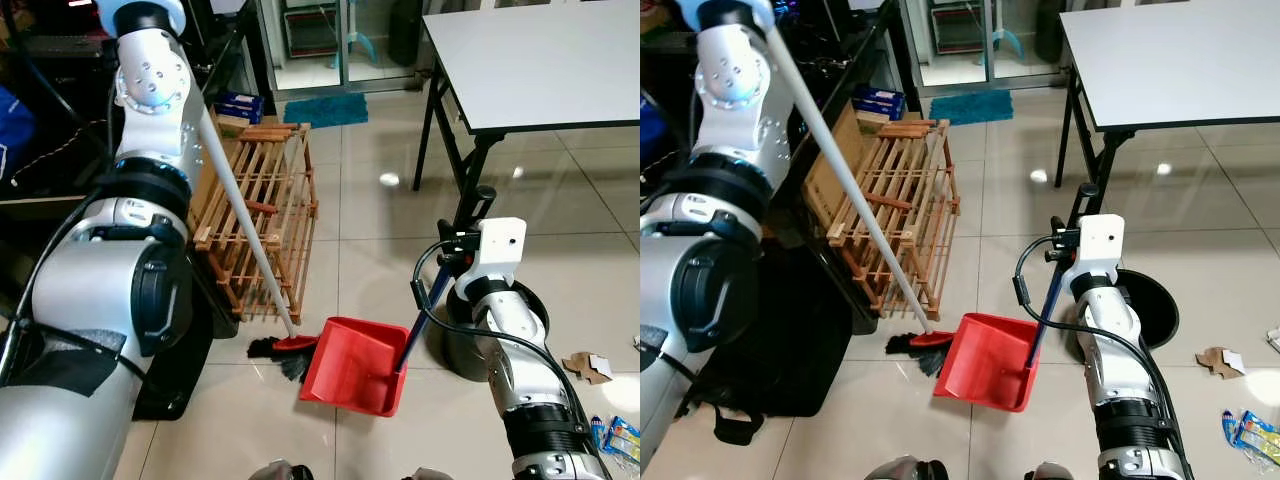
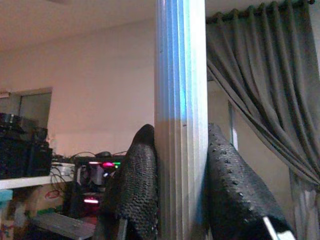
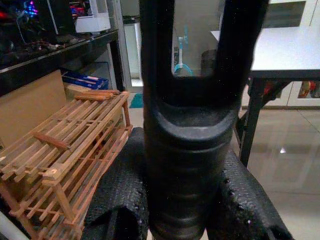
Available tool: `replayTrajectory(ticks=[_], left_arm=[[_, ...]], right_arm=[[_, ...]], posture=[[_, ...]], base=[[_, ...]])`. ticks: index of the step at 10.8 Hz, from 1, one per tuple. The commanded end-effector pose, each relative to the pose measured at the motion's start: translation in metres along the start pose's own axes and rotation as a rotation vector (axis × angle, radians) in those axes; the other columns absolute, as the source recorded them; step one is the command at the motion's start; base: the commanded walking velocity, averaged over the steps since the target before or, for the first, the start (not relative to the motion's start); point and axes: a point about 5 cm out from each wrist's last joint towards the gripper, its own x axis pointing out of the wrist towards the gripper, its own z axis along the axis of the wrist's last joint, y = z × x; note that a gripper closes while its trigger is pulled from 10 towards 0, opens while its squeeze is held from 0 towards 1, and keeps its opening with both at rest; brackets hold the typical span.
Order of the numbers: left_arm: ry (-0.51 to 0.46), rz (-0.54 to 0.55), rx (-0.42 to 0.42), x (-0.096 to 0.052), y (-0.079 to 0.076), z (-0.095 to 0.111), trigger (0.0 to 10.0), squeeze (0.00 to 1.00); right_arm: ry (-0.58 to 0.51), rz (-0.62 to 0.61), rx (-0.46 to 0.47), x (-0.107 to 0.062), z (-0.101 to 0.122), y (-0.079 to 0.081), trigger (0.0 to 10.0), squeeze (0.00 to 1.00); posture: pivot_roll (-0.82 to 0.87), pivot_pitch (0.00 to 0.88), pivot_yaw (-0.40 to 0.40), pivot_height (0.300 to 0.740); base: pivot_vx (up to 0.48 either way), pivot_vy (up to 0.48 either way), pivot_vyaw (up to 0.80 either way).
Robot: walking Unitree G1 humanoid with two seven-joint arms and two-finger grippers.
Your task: Sweep floor
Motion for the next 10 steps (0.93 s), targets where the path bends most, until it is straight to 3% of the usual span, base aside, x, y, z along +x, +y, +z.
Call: replayTrajectory(ticks=[1, 2, 3, 4, 10], left_arm=[[0.169, 0.050, 0.057, -0.019, 0.016, -0.037, 10.0, 0.87], [0.177, 0.053, 0.063, -0.021, 0.018, -0.039, 10.0, 0.57], [0.184, 0.053, 0.060, -0.022, 0.020, -0.041, 10.0, 0.18], [0.200, 0.054, 0.061, -0.024, 0.024, -0.044, 10.0, 0.00], [0.259, 0.053, 0.063, -0.030, 0.036, -0.055, 10.0, 0.00]], right_arm=[[-0.044, 0.015, 0.011, 0.005, 0.011, 0.003, 10.0, 0.00], [-0.043, 0.016, 0.010, 0.005, 0.011, 0.003, 10.0, 0.00], [-0.043, 0.014, 0.009, 0.004, 0.011, 0.002, 10.0, 0.00], [-0.042, 0.015, 0.007, 0.004, 0.011, 0.001, 10.0, 0.00], [-0.035, 0.020, 0.004, 0.003, 0.009, 0.001, 10.0, 0.00]], posture=[[-0.24, 0.095, 0.118, 0.740], [-0.24, 0.095, 0.118, 0.740], [-0.24, 0.095, 0.115, 0.740], [-0.24, 0.093, 0.112, 0.740], [-0.23, 0.091, 0.110, 0.740]], base=[[0.000, 0.000, 0.00], [0.000, 0.000, 0.00], [0.000, 0.000, 0.00], [0.000, 0.000, 0.00], [0.000, 0.000, 0.00]])
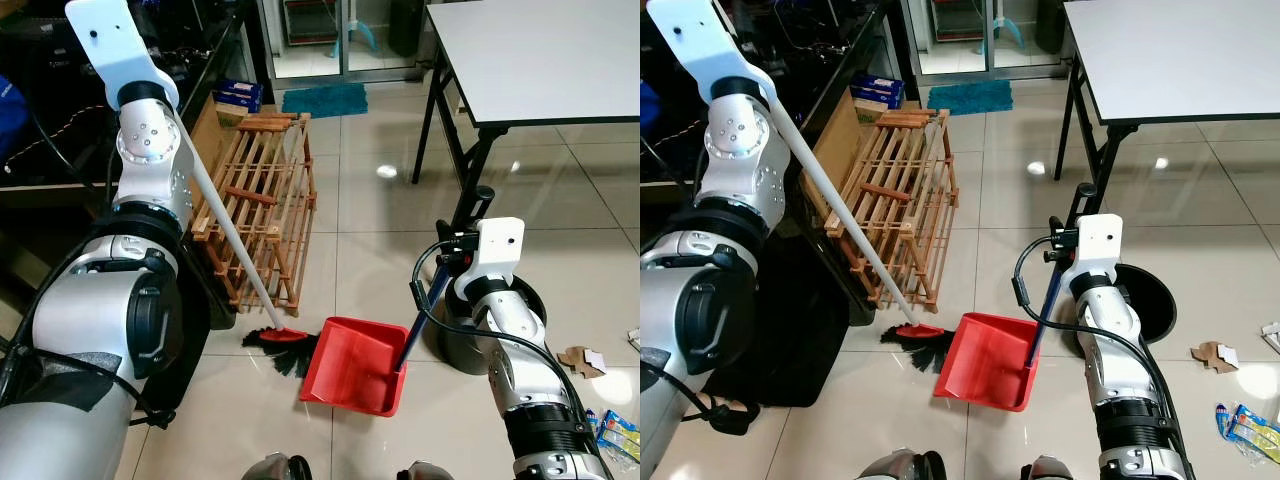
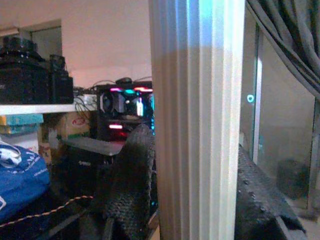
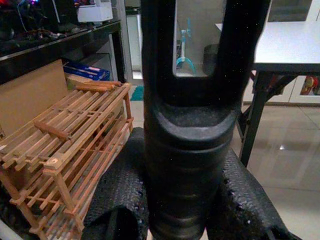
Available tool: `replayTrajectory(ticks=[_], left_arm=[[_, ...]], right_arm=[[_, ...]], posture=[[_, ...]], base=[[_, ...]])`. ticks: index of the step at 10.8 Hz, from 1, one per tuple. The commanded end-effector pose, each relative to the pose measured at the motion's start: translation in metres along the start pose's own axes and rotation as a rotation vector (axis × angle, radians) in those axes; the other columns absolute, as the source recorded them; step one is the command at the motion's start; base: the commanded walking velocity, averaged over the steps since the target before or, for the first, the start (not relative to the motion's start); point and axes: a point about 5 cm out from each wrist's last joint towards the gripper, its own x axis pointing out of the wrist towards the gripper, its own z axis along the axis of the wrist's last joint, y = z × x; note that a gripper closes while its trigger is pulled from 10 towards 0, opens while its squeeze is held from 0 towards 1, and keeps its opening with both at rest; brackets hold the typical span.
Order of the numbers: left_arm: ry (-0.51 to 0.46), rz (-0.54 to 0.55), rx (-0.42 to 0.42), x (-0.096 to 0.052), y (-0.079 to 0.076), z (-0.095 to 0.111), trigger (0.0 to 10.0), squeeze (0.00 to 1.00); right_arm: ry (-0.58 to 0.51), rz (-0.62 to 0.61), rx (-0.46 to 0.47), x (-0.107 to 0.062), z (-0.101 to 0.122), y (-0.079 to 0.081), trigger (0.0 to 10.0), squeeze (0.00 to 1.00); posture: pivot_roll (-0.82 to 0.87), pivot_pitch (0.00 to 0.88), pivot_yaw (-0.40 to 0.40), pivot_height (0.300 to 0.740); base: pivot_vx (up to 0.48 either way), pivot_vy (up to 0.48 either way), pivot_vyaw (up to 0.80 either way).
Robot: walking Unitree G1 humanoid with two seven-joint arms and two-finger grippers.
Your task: Sweep floor
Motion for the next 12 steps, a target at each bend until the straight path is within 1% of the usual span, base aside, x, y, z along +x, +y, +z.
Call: replayTrajectory(ticks=[1, 5, 8, 10, 12], left_arm=[[0.031, 0.007, 0.003, -0.002, 0.006, -0.007, 10.0, 0.00], [0.111, 0.010, 0.033, -0.020, 0.017, -0.037, 10.0, 0.00], [0.141, 0.004, 0.050, -0.027, 0.018, -0.047, 10.0, 0.00], [0.191, -0.009, 0.047, -0.035, 0.018, -0.059, 10.0, 0.00], [0.260, -0.024, 0.059, -0.048, 0.022, -0.076, 10.0, 0.00]], right_arm=[[-0.037, 0.012, 0.009, 0.003, 0.009, 0.002, 10.0, 0.00], [-0.033, 0.014, 0.012, 0.002, 0.008, 0.002, 10.0, 0.00], [-0.031, 0.014, 0.014, 0.001, 0.007, 0.002, 10.0, 0.00], [-0.031, 0.013, 0.014, 0.001, 0.007, 0.002, 10.0, 0.00], [-0.030, 0.012, 0.014, 0.001, 0.007, 0.002, 10.0, 0.00]], posture=[[-0.23, 0.091, 0.110, 0.740], [-0.23, 0.099, 0.108, 0.740], [-0.23, 0.103, 0.109, 0.740], [-0.24, 0.105, 0.109, 0.740], [-0.24, 0.107, 0.109, 0.740]], base=[[0.000, 0.000, 0.00], [0.000, 0.000, 0.00], [0.000, 0.000, 0.00], [0.000, 0.000, 0.00], [0.000, 0.000, 0.00]])
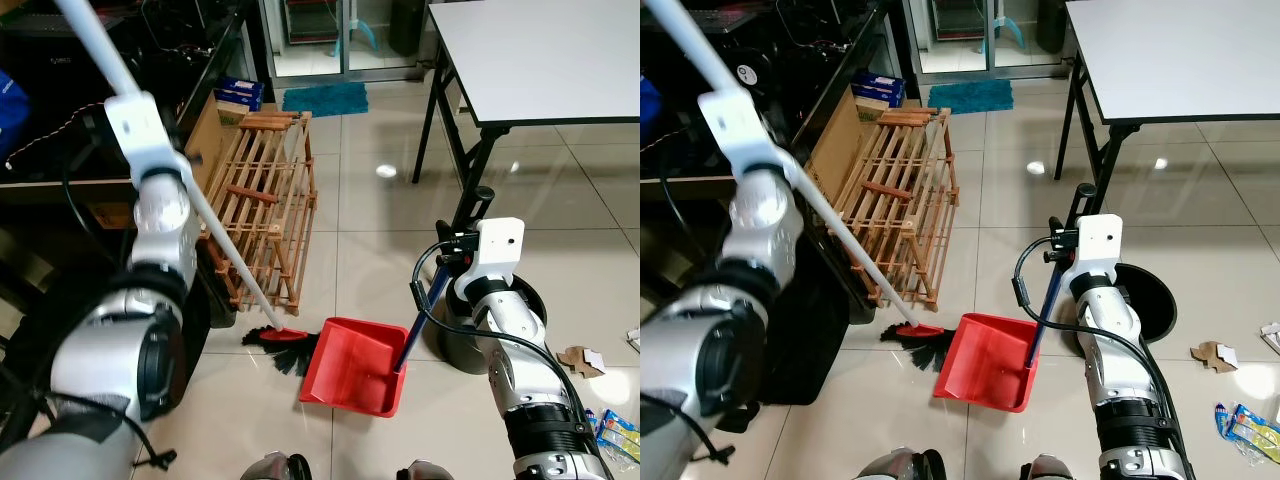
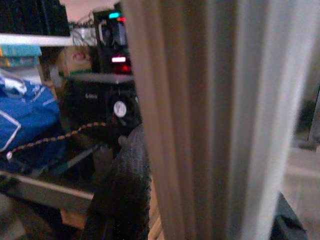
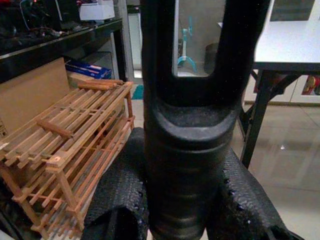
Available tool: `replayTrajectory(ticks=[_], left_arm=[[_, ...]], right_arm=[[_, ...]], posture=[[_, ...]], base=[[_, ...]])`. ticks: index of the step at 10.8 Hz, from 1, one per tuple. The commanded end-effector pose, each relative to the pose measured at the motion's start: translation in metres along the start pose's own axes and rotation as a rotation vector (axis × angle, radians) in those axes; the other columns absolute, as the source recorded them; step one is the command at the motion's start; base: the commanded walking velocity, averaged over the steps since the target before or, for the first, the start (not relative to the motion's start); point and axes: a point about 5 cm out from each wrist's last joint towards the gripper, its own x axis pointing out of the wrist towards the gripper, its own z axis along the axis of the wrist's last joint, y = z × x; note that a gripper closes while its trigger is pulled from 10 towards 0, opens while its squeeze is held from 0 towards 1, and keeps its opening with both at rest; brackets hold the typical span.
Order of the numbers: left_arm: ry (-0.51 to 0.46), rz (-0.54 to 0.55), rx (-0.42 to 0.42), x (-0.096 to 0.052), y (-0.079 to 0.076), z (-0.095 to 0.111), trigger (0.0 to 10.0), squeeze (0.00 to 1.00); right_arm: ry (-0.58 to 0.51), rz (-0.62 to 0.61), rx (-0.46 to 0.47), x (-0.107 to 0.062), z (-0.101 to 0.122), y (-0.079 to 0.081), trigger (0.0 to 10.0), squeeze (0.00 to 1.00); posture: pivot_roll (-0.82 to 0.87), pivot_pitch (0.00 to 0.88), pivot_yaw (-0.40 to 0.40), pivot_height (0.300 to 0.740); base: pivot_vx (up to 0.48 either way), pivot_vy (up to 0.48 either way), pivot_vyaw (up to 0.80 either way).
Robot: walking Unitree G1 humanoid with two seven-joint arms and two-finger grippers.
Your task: Sweep floor
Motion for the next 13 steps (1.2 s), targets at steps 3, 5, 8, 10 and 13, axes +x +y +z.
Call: replayTrajectory(ticks=[3, 5, 8, 10, 13], left_arm=[[0.101, -0.017, 0.023, -0.012, 0.008, -0.027, 10.0, 0.00], [0.139, -0.019, 0.037, -0.018, 0.011, -0.038, 10.0, 0.00], [0.202, -0.036, 0.050, -0.026, 0.017, -0.053, 10.0, 0.00], [0.244, -0.048, 0.058, -0.031, 0.020, -0.063, 10.0, 0.00], [0.263, -0.059, 0.056, -0.035, 0.022, -0.068, 7.9, 0.00]], right_arm=[[-0.032, 0.011, 0.014, 0.000, 0.007, 0.002, 10.0, 0.00], [-0.031, 0.012, 0.014, 0.001, 0.007, 0.003, 10.0, 0.00], [-0.032, 0.012, 0.015, 0.001, 0.008, 0.003, 10.0, 0.00], [-0.032, 0.012, 0.016, 0.001, 0.008, 0.004, 10.0, 0.00], [-0.032, 0.014, 0.016, 0.002, 0.008, 0.004, 10.0, 0.00]], posture=[[-0.24, 0.112, 0.109, 0.740], [-0.23, 0.113, 0.108, 0.740], [-0.23, 0.113, 0.109, 0.740], [-0.23, 0.111, 0.110, 0.740], [-0.23, 0.110, 0.110, 0.740]], base=[[0.000, 0.000, 0.00], [0.000, 0.000, 0.00], [0.000, 0.000, 0.00], [0.000, 0.000, 0.00], [0.000, 0.000, 0.00]])
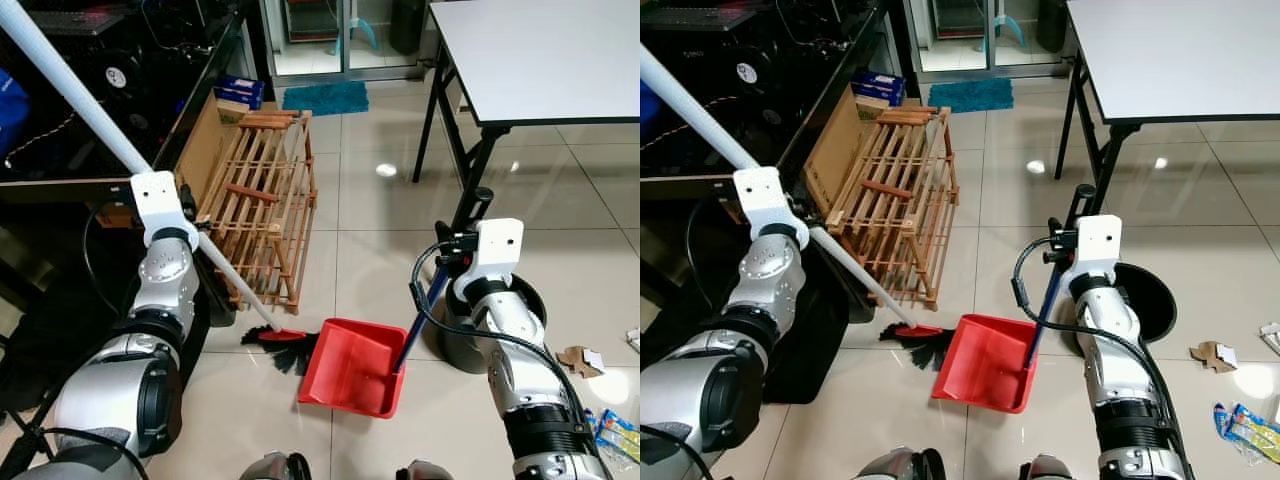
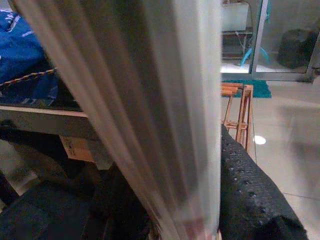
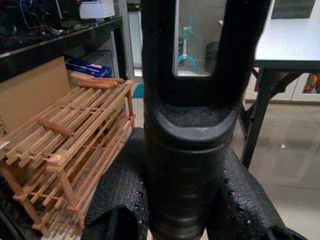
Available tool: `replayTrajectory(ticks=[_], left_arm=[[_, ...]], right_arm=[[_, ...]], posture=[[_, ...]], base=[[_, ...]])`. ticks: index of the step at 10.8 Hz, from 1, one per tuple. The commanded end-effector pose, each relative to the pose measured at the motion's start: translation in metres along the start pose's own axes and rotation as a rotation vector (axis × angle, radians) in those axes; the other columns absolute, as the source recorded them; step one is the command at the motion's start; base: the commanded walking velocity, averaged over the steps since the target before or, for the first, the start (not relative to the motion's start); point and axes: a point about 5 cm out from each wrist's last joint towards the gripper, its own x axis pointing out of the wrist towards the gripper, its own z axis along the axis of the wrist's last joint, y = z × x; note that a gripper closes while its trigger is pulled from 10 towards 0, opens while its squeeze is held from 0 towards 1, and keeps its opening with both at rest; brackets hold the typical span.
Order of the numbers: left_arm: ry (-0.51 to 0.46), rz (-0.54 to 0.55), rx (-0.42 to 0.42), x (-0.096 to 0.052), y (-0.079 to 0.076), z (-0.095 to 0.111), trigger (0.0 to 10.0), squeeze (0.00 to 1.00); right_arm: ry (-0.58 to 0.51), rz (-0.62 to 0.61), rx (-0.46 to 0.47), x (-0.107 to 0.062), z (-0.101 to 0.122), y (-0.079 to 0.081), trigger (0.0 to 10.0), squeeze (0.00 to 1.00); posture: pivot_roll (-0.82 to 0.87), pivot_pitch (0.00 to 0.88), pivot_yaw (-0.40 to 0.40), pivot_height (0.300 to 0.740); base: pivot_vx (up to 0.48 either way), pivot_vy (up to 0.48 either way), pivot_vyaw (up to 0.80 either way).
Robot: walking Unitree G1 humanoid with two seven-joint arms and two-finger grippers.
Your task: Sweep floor
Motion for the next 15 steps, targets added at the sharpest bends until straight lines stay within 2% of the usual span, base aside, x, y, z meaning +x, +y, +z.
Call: replayTrajectory(ticks=[1, 9, 12, 15], left_arm=[[0.029, -0.006, -0.001, -0.001, 0.003, -0.006, 0.0, 0.00], [-0.009, -0.008, 0.003, -0.002, 0.005, -0.002, 0.0, 0.00], [-0.009, 0.004, 0.006, -0.005, 0.009, -0.007, 0.0, 0.00], [-0.012, -0.013, -0.035, -0.006, 0.014, -0.007, 0.0, 0.00]], right_arm=[[-0.035, 0.013, 0.012, 0.002, 0.008, 0.003, 10.0, 0.00], [-0.032, 0.014, 0.012, 0.002, 0.007, 0.005, 10.0, 0.00], [-0.029, 0.018, 0.014, 0.002, 0.007, 0.006, 10.0, 0.00], [-0.027, 0.025, 0.012, 0.004, 0.007, 0.008, 10.0, 0.00]], posture=[[-0.23, 0.109, 0.109, 0.740], [-0.22, 0.110, 0.110, 0.740], [-0.21, 0.113, 0.106, 0.740], [-0.20, 0.112, 0.101, 0.740]], base=[[0.000, 0.000, 0.00], [0.000, 0.000, 0.00], [0.000, 0.000, 0.00], [0.000, 0.000, 0.00]])
